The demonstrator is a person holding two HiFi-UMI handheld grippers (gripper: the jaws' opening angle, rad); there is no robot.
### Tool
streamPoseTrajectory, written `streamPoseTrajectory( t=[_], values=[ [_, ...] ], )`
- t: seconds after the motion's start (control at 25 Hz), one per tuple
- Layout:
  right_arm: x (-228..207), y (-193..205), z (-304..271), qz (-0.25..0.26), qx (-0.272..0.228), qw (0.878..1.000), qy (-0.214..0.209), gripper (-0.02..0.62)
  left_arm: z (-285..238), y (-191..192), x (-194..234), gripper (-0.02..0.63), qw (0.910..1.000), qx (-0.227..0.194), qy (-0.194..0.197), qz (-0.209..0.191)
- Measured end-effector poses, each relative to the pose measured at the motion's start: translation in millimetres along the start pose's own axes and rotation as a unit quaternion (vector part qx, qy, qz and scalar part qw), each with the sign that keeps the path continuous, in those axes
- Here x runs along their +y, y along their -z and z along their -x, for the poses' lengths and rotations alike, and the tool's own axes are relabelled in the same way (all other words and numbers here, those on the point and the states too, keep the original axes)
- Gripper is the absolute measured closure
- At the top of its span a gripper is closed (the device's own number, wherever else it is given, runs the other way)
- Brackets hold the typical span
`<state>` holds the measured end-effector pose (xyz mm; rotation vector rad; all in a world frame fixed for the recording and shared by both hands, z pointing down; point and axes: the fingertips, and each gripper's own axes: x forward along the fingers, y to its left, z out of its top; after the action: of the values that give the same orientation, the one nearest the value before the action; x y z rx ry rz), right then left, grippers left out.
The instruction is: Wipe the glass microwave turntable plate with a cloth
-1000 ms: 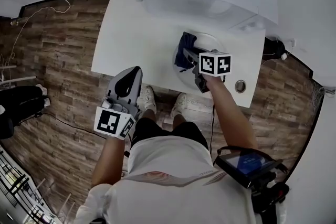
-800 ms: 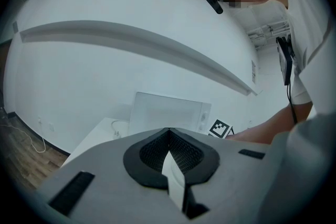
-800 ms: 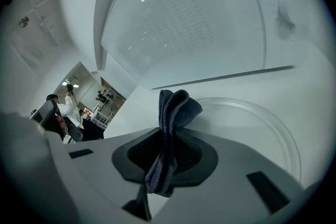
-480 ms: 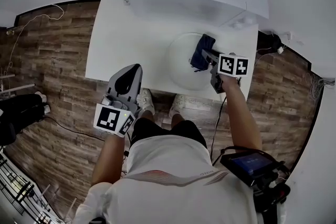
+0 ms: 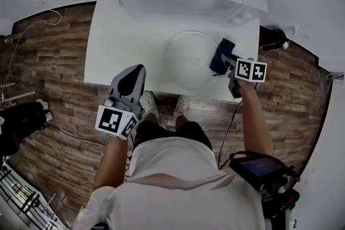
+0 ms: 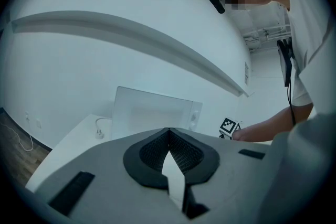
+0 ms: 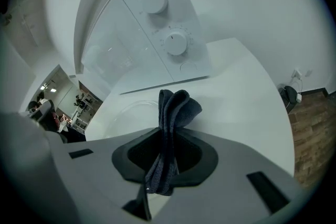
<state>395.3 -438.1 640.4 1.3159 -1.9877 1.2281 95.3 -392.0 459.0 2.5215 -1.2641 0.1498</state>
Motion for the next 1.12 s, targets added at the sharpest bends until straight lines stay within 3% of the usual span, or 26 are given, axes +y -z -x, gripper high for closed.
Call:
streamPoseTrajectory(
  t=[0.2, 0.4, 0.52, 0.68, 0.88, 1.12],
  values=[
    [5, -3, 9, -0.007, -0.029, 1.0, -0.01, 0.534, 3, -1, -3, 0.596, 1.0, 0.001, 0.001, -0.002],
    [82, -33, 48, 0.002, -0.151, 0.982, -0.109, 0.534, 8, -1, 0, 0.597, 1.0, 0.0, -0.003, -0.002],
    [134, -39, 60, 0.014, -0.179, 0.97, -0.161, 0.534, 10, 0, 2, 0.596, 1.0, 0.0, -0.004, 0.001],
    [186, -17, 37, 0.023, -0.138, 0.966, -0.219, 0.534, 15, 3, 0, 0.597, 1.0, 0.001, -0.004, 0.0],
    [219, 20, -18, 0.005, -0.06, 0.967, -0.248, 0.534, 26, 10, 5, 0.596, 0.9999, 0.01, -0.012, 0.002],
    [221, 53, -60, 0.005, 0.007, 0.974, -0.227, 0.534, 30, 17, 6, 0.597, 0.9997, 0.016, -0.013, 0.01]
  ],
)
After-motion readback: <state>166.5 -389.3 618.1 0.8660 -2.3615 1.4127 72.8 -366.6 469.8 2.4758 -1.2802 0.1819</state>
